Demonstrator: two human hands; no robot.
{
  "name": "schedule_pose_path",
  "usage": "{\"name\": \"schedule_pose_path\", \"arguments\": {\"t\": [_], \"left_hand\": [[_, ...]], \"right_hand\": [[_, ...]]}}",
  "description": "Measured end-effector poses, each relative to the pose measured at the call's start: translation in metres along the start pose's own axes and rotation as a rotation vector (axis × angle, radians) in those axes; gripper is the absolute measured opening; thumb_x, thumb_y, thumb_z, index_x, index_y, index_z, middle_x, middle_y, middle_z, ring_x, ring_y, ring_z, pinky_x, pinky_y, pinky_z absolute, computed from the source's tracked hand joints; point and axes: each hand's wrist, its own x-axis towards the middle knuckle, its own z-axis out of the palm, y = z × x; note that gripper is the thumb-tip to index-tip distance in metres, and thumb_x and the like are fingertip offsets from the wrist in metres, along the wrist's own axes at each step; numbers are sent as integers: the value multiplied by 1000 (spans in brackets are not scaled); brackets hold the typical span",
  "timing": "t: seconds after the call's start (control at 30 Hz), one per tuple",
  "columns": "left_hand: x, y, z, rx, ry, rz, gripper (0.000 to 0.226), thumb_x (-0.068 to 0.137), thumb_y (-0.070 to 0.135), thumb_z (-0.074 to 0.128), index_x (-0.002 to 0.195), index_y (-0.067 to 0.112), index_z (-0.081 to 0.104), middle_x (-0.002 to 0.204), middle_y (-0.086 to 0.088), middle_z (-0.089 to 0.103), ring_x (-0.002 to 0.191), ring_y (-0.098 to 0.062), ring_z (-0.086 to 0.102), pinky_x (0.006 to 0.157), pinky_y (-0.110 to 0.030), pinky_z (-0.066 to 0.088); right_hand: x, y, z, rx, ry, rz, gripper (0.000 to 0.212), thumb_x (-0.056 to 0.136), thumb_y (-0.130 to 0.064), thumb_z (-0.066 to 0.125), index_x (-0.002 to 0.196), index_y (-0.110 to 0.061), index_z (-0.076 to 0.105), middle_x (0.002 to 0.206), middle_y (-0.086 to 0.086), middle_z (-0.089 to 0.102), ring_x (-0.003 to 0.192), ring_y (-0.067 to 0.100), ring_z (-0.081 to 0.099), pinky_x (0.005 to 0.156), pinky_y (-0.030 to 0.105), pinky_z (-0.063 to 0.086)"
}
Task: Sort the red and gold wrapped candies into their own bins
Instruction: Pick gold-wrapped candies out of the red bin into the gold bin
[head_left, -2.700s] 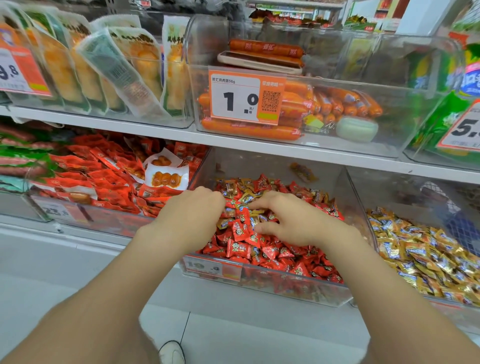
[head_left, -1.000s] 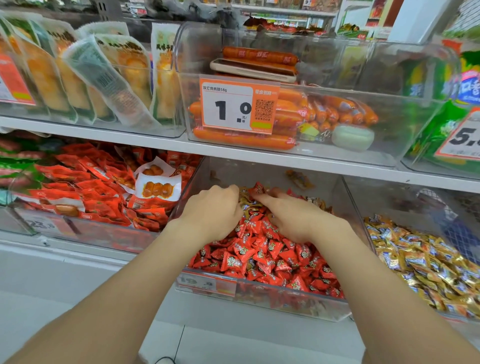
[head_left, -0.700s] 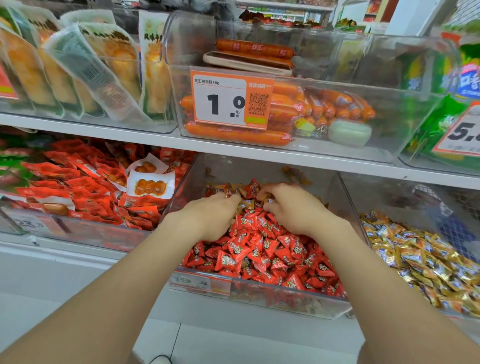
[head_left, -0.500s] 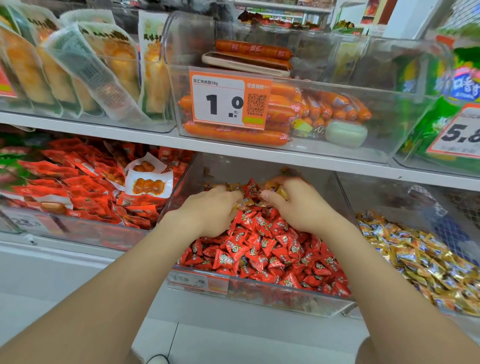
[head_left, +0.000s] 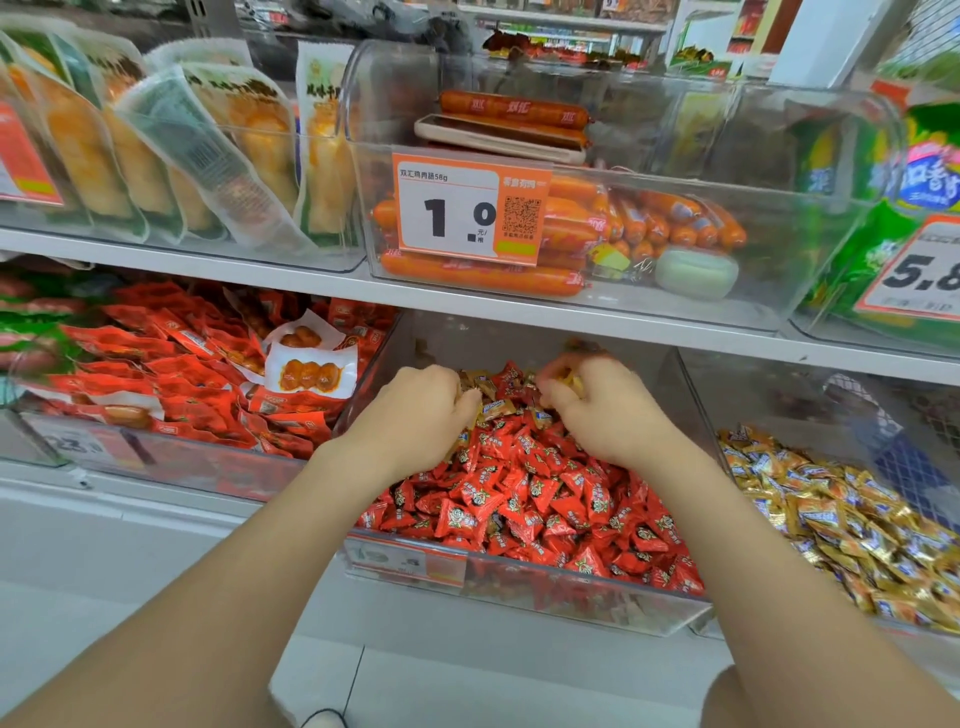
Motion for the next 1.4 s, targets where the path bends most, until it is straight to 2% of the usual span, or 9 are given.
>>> {"name": "schedule_pose_path", "arguments": {"t": [0.23, 0.43, 0.6, 0.73, 0.9, 1.0, 1.17, 1.3, 1.4], "left_hand": [[14, -10, 9, 151, 56, 24, 18, 100, 12, 48, 108, 22, 60, 93, -7, 64, 77, -36, 66, 72, -52, 60], [38, -8, 16, 312, -115, 60, 43, 95, 2, 55, 131, 25, 56, 124, -10, 51, 101, -44, 65, 78, -48, 53], [47, -14, 26, 322, -207, 54, 19, 101, 13, 62, 117, 22, 58, 114, -6, 54, 98, -35, 65, 80, -46, 56], [45, -16, 29, 260, -226, 67, 27, 102, 8, 61, 120, 25, 54, 90, 11, 44, 70, -11, 51, 70, -35, 48], [38, -12, 26, 307, -240, 94, 24, 102, 10, 63, 115, 24, 49, 100, -1, 50, 74, -20, 53, 70, -42, 55], [35, -10, 23, 262, -211, 92, 21, 102, 14, 63, 111, 25, 48, 99, 0, 52, 74, -18, 56, 63, -37, 48], [22, 1, 7, 21, -52, 110, 8, 108, 30, 54, 114, 26, 51, 89, -3, 56, 65, -18, 57, 54, -33, 42], [5, 15, -2, -176, -49, 78, 13, 106, 36, 59, 114, 25, 59, 77, 0, 64, 51, -5, 56, 50, -22, 38], [-4, 20, -3, -267, -79, 13, 13, 105, 38, 59, 114, 29, 62, 84, -1, 67, 51, -3, 51, 52, -20, 39]], "right_hand": [[16, -20, 18, -309, -98, -61, 39, 100, -63, 50, 119, -34, 69, 108, 4, 72, 100, 31, 68, 83, 45, 60], [33, -27, 35, -458, -275, -146, 43, 99, -55, 62, 129, -25, 65, 122, 8, 70, 112, 32, 66, 92, 46, 57], [39, -16, 29, -421, -220, -126, 36, 100, -50, 63, 103, -14, 62, 104, 11, 68, 99, 33, 66, 82, 40, 55], [36, 7, 12, -272, -134, -51, 48, 106, -47, 51, 82, -8, 63, 78, 11, 62, 80, 31, 62, 72, 38, 48], [26, 27, -10, -363, -84, -63, 35, 111, -29, 46, 131, -7, 64, 102, 22, 66, 97, 41, 62, 83, 46, 52], [18, 23, -10, -285, -71, -61, 30, 108, -26, 50, 121, -3, 64, 105, 20, 69, 94, 37, 64, 83, 45, 53], [15, 16, -7, -340, -211, -107, 30, 102, -33, 49, 126, -37, 66, 119, 2, 71, 100, 26, 67, 86, 42, 59], [18, 11, -1, -520, -297, -147, 30, 103, -51, 55, 130, -41, 67, 128, 1, 67, 113, 28, 66, 85, 38, 55], [21, 7, 3, -510, -310, -173, 32, 99, -58, 62, 124, -39, 69, 113, 0, 62, 110, 25, 65, 79, 35, 50]]}}
